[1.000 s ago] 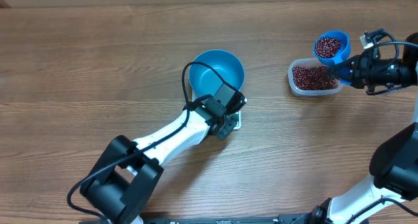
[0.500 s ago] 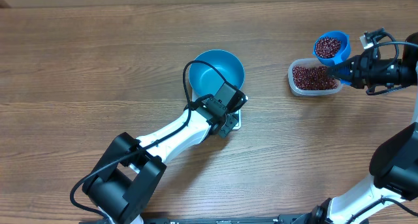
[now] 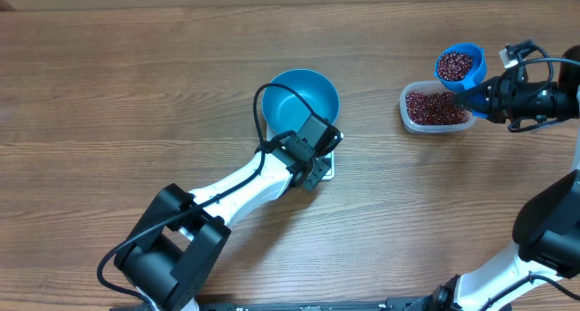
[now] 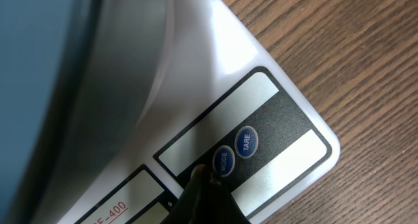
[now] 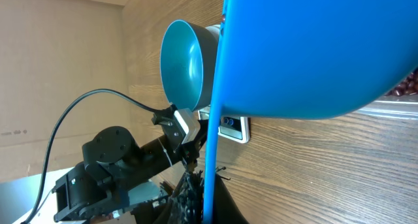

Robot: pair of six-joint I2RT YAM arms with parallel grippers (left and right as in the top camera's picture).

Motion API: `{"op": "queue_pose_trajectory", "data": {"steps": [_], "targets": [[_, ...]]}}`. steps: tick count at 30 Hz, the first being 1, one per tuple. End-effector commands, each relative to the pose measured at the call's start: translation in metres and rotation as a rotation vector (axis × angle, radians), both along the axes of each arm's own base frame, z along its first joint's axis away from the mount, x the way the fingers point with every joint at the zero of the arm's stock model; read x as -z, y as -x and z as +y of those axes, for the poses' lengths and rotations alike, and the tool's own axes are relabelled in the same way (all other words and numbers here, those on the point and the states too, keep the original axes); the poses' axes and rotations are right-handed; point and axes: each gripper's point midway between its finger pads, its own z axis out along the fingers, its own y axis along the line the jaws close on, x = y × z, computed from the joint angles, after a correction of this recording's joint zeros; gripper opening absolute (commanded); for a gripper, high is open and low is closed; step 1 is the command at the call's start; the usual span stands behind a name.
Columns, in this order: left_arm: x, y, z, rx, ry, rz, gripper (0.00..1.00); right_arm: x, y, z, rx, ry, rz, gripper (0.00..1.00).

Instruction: Scoop item into bowl and weigh 150g on scale

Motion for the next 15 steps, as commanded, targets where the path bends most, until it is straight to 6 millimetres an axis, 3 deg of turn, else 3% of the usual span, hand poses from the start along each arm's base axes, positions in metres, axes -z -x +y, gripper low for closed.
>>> {"op": "queue_pose_trajectory", "data": {"steps": [1,15], "targets": [[0.0012,-0.0035,0.003,-0.013,-0.008,-0.007,0.04,-0.0147,0.0017,0.0016,0.0,0.006,-0.056,0.04],[0.0026,-0.0065,0.0075,-0.027,-0.01,-0.004,0.04,-0.0147,0.0017,0.0016,-0.001,0.006,-0.057,0.04]]}}
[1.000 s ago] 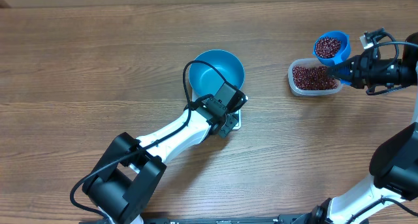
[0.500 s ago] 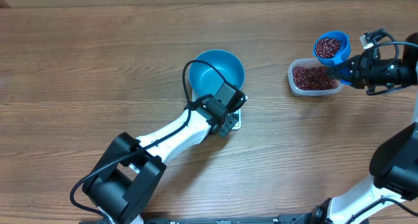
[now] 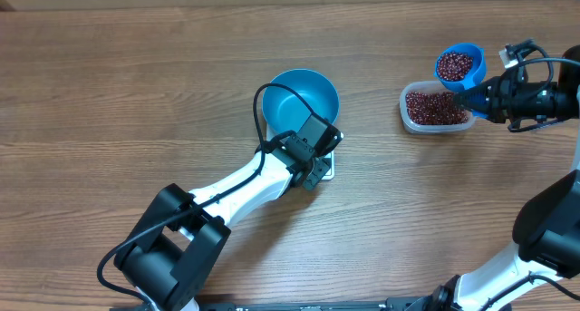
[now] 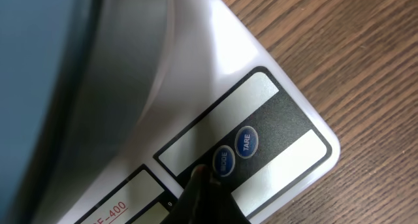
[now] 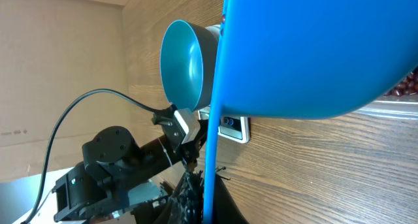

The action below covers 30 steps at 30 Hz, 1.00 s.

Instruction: Scoop item into bowl and weigh 150g on scale

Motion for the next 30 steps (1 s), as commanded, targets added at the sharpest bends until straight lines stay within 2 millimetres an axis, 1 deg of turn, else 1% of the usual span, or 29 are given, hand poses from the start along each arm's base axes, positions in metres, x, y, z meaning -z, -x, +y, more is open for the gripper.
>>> {"op": "queue_pose_trajectory", "data": {"steps": [1,6,16,30], "targets": [[0.003,-0.007,0.008,-0.03,-0.009,-0.003,0.04,-0.015,0.002,0.002,0.0,0.006,-0.057,0.04],[0.003,-0.01,0.011,-0.049,0.013,0.009,0.04,-0.015,0.002,0.002,0.0,0.006,-0.058,0.04],[0.003,-0.005,0.002,-0.022,0.06,0.043,0.04,-0.015,0.001,0.001,0.0,0.007,-0.059,0.04],[0.004,0.0,0.001,-0.013,0.067,0.064,0.04,-0.015,0.001,0.001,0.0,0.007,-0.059,0.04]]}}
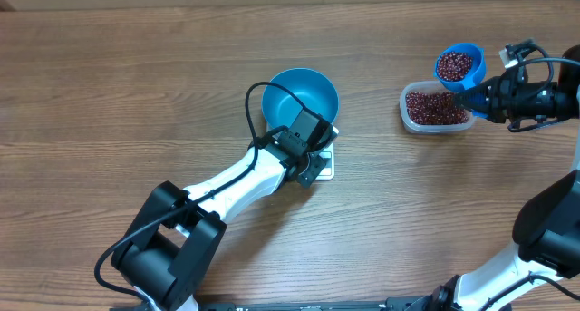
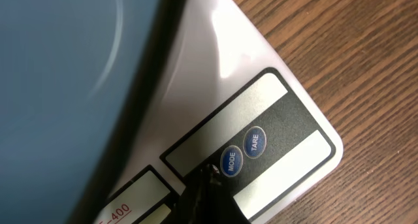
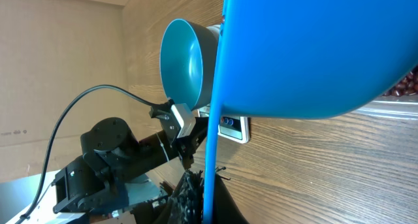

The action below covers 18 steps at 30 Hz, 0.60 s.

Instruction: Scoop item into bowl and weigh 150g on scale

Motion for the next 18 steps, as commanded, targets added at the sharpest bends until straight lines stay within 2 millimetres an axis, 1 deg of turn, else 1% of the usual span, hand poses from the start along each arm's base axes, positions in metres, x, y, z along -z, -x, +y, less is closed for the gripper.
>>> {"op": "queue_pose_trajectory", "data": {"steps": [1,18], "targets": [[0.0032,0.0024,-0.0025,0.0,0.012,0.019,0.04,-0.0148,0.0014,0.0015,-0.001,0.007,-0.059,0.04],[0.0044,0.0046,-0.003,0.003,0.016,0.029,0.04,-0.0148,0.0014,0.0015,-0.001,0.007,-0.059,0.04]]}}
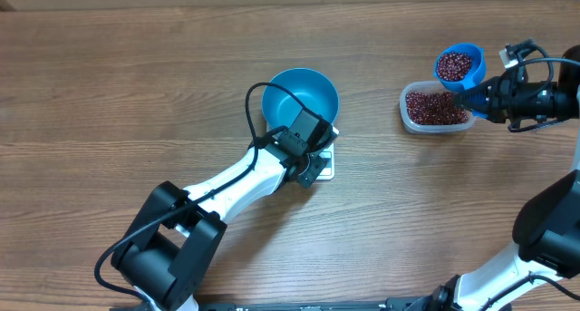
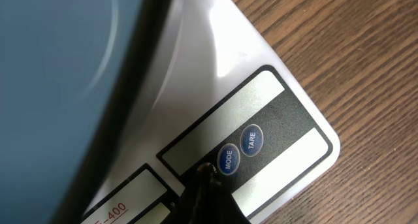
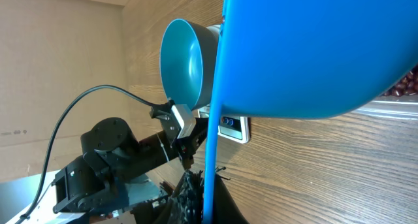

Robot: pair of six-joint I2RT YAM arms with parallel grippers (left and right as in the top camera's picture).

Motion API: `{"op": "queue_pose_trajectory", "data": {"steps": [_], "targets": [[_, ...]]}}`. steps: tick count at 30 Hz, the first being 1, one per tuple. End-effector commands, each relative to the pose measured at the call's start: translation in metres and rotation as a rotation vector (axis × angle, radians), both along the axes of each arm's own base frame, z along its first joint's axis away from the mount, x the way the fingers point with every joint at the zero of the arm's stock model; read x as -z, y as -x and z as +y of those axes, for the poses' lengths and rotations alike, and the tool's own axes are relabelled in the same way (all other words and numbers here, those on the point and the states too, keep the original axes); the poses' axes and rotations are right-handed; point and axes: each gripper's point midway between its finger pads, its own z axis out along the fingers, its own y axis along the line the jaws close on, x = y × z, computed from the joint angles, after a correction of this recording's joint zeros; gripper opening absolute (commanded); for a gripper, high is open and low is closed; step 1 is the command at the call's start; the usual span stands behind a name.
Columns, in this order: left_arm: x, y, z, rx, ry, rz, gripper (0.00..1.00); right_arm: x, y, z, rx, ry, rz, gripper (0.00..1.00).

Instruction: Scoop item into bowl and weigh 150g on scale

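Note:
A blue bowl (image 1: 301,98) stands on the white scale (image 1: 324,169). My left gripper (image 2: 208,170) is shut, its tip touching the scale's dark panel (image 2: 287,119) just left of the MODE button (image 2: 228,159); the TARE button (image 2: 251,139) is beside it. My right gripper (image 1: 489,98) is shut on the handle of a blue scoop (image 1: 459,66) filled with red beans, held just beyond a clear container of red beans (image 1: 435,107). The scoop (image 3: 313,48) fills the right wrist view, with the bowl (image 3: 186,64) far behind.
The left arm (image 1: 236,189) stretches from the near left edge to the scale, with a black cable looping over the bowl's left rim. The wooden table (image 1: 136,84) lies around them. The scale's display is hidden.
My left fingertip has shifted very slightly on the scale's panel and still sits beside the MODE button. The right gripper and filled scoop have not moved.
At first my shut left fingertips rested on the scale's panel beside MODE, and stayed so half a second later. By 0.6 s ago the left wrist had shifted a little toward the bowl, tip still at the buttons. The right gripper held the filled scoop still by the container throughout.

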Motion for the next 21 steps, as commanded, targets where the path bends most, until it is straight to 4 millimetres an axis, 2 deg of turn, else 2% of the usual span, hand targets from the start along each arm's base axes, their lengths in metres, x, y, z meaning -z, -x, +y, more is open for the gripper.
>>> {"op": "queue_pose_trajectory", "data": {"steps": [1,21], "targets": [[0.0046,0.0036,-0.0018,-0.001,0.011,0.023,0.04,-0.0148,0.0014,0.0015,-0.001,0.007,-0.059,0.04],[0.0069,0.0045,-0.0047,0.006,0.031,0.021,0.04,-0.0148,0.0014,0.0015,-0.001,0.007,-0.059,0.04]]}}
